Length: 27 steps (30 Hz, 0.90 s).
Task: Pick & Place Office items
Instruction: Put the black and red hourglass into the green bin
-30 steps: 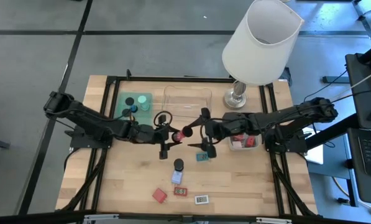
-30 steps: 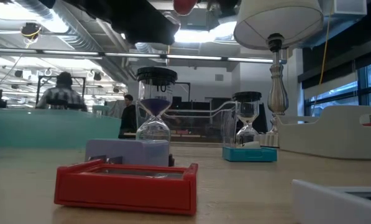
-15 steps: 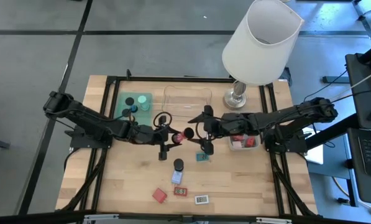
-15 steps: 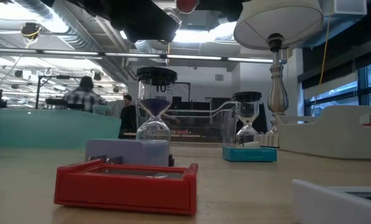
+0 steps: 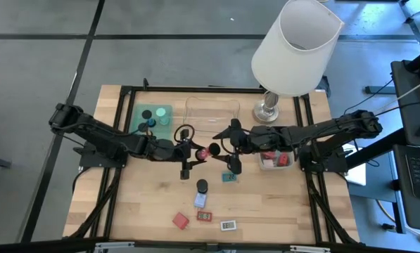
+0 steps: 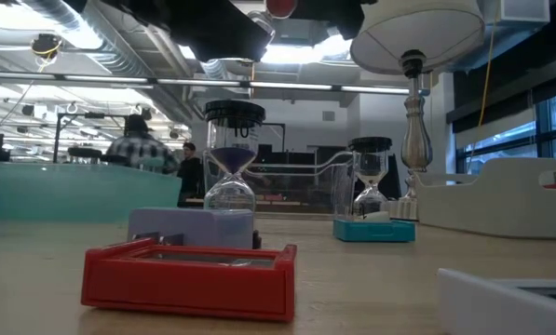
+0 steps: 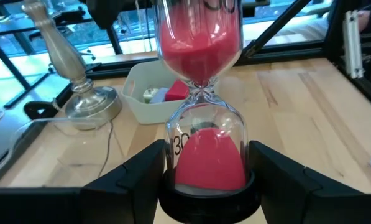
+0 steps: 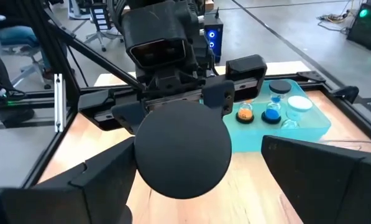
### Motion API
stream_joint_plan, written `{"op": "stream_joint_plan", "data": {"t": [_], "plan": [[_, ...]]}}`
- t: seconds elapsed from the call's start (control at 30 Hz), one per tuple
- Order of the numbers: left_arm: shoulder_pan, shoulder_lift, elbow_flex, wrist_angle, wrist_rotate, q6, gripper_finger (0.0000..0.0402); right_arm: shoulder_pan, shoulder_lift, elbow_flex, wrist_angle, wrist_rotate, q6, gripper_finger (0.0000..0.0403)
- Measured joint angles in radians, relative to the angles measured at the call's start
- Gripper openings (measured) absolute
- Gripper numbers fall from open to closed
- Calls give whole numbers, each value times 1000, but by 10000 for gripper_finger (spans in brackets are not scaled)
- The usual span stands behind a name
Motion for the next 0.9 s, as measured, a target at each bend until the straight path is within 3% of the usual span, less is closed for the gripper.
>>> {"op": "stream_joint_plan", "data": {"t": [0.37,0.9], "plan": [[16,0,0,13,54,0,206,0,0,0,6,-1,17,333],[17,-1,-1,17,45,-1,206,1,-1,0,9,-9,13,225]]}}
